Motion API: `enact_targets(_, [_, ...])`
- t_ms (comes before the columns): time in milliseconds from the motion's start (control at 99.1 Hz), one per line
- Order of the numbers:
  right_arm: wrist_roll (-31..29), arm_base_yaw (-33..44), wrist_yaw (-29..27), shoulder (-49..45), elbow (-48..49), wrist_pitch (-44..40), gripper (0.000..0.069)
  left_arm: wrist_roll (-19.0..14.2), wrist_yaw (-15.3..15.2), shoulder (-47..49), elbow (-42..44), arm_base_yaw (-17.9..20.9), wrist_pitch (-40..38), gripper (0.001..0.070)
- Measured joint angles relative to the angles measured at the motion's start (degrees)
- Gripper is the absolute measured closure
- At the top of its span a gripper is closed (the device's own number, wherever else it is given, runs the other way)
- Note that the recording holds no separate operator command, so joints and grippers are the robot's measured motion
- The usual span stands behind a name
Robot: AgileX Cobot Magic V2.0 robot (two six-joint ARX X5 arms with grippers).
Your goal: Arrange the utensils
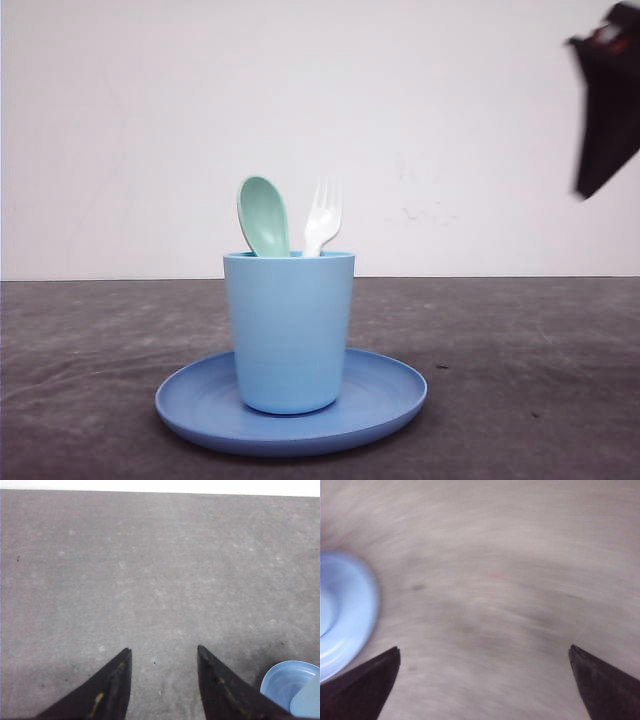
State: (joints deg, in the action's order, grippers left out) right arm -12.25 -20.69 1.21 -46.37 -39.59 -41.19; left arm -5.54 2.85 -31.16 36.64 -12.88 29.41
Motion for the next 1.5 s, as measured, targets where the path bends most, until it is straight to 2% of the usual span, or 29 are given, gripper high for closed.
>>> enact_targets(202, [1.66, 7.78, 1.42, 2.67, -0.37, -4.31, 0.0011, 0.00, 0.00, 0.00, 0.00, 0.00, 0.00, 0.0474])
enact_targets(575, [1.97, 8.72, 1.60, 2.67, -0.44, -4.46, 0.0017, 0.00, 0.00, 0.00, 0.00, 0.02, 0.02, 0.0483])
enact_targets(615, [1.95, 8.72, 1.60, 2.67, -0.44, -4.46, 0.0075, 0.00, 0.00, 0.00, 0.00, 0.00, 0.09, 0.0521])
enact_targets(686, [1.97, 8.72, 1.57, 2.67, -0.44, -4.46, 0.0283, 0.00, 0.00, 0.00, 0.00, 0.02, 0.42, 0.0632])
enact_targets(767, [1.99, 8.72, 1.57, 2.67, -0.44, -4.44, 0.0517, 0.00, 0.00, 0.00, 0.00, 0.02, 0.48, 0.0681])
enact_targets(807, [2.01, 8.72, 1.36, 2.67, -0.44, -4.42, 0.0590, 0.00, -0.02, 0.00, 0.00, 0.02, 0.68, 0.0689])
enact_targets(847, [2.01, 8.72, 0.63, 2.64, -0.44, -4.46, 0.0630, -0.02, 0.00, 0.00, 0.00, 0.02, 1.18, 0.0693])
enact_targets(999, [2.01, 8.72, 0.26, 2.64, -0.44, -4.61, 0.0673, -0.11, 0.00, 0.00, 0.00, 0.00, 2.51, 0.0695])
enact_targets(1412, [1.99, 8.72, 0.26, 2.64, -0.44, -4.42, 0.0677, -0.09, -0.04, 0.00, 0.00, 0.02, 2.51, 0.0696])
enact_targets(1503, [2.01, 8.72, 0.26, 2.64, -0.46, -4.42, 0.0677, 1.38, -2.62, 1.03, -0.13, 0.24, 2.84, 0.0696])
